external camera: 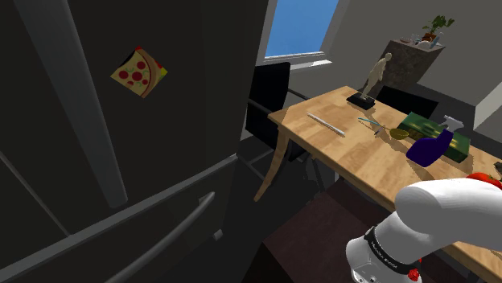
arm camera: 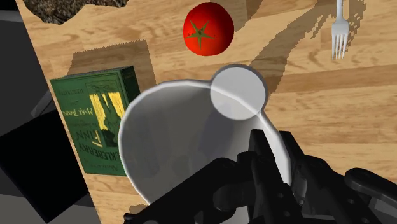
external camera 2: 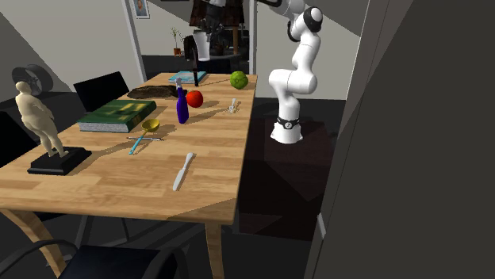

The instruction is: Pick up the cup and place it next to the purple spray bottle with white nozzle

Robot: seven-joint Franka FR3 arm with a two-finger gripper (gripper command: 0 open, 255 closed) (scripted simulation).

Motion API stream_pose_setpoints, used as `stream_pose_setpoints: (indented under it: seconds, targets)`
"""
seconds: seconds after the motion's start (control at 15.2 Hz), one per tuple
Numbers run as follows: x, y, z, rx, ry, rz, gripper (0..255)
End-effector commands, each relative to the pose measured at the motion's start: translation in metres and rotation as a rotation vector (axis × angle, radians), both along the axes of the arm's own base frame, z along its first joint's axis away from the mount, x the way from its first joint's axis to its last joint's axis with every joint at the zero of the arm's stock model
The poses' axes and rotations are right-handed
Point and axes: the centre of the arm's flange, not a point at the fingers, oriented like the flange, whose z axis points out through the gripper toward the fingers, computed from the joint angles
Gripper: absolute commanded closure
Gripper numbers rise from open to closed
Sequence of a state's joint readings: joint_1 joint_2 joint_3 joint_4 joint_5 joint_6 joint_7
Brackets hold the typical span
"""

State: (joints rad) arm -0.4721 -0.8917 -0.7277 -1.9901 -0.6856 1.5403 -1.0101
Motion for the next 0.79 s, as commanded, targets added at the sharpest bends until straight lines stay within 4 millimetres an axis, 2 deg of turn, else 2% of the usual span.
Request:
stream_pose_setpoints:
  seconds: [0.0, 0.73]
  targets:
    - [-0.005, -0.002, -0.009, 0.000, 0.000, 0.001, 255]
    - [-0.005, -0.002, -0.068, 0.000, 0.000, 0.001, 255]
